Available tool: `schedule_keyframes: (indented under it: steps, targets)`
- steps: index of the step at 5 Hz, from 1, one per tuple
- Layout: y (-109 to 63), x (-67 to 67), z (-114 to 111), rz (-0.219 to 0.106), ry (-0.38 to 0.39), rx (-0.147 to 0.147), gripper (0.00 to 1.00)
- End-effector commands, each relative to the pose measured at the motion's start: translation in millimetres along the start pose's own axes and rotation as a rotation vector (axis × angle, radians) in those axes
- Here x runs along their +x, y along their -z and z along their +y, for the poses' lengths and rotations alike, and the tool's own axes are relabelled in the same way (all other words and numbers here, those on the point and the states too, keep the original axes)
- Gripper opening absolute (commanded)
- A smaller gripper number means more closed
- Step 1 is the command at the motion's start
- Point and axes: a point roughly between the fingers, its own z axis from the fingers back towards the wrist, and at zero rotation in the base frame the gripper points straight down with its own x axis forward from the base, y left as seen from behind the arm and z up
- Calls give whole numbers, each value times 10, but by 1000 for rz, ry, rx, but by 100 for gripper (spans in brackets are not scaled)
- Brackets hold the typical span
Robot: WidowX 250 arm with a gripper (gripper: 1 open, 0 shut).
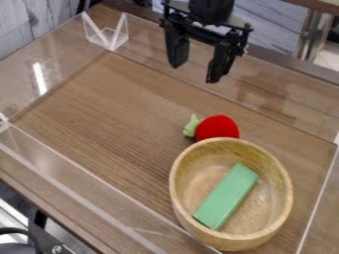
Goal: Move the red fruit to the left
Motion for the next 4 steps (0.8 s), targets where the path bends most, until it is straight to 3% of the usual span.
schedule_keyframes:
  steps: [1, 2, 3, 4]
  targets:
    - [144, 44, -18, 5, 109, -4, 100]
    - [489, 59, -134, 3, 274, -7, 100]
    - [781, 80, -289, -17, 368, -2, 100]
    - [882, 106, -345, -37, 428, 6, 100]
